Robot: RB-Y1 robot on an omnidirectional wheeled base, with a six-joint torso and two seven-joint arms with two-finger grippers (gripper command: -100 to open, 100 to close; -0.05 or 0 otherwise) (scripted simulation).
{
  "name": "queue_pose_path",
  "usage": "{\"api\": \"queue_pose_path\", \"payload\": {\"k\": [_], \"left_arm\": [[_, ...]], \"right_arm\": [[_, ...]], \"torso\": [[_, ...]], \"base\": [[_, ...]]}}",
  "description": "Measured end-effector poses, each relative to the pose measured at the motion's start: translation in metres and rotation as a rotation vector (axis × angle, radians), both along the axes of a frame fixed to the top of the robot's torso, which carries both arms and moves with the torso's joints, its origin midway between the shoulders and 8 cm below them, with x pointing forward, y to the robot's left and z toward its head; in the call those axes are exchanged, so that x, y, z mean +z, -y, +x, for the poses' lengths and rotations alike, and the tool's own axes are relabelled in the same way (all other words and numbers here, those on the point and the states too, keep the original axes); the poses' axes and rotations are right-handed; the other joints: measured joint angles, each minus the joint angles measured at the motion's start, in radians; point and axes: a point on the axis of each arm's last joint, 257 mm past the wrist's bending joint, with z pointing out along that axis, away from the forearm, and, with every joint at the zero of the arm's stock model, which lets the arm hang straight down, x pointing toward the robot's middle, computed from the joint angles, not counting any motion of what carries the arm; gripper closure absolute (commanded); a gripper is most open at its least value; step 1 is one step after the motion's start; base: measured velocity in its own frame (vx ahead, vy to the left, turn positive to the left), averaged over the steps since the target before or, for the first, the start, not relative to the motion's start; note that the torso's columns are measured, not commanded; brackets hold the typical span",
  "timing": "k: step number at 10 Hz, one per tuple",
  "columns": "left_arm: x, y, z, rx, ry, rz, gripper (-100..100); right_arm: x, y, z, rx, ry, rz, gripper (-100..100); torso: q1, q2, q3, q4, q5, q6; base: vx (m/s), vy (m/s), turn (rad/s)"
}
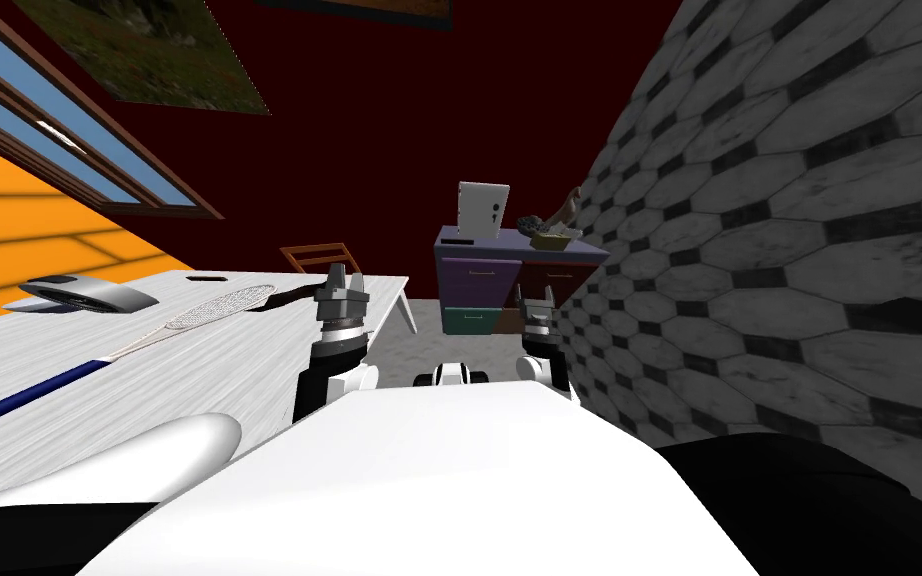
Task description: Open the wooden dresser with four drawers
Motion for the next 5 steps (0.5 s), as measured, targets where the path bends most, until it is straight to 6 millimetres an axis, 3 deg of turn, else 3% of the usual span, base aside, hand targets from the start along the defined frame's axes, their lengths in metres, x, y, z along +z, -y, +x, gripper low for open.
{"api": "queue_pose_path", "payload": {"k": [5], "left_arm": [[0.000, 0.000, 0.000, 0.000, 0.000, 0.000, 0]], "right_arm": [[-0.016, 0.004, 0.007, 0.078, -0.004, 0.167, -100]], "torso": [[0.000, 0.000, 0.000, 0.000, 0.000, 0.000]], "base": [[0.037, -0.001, 0.072]]}}
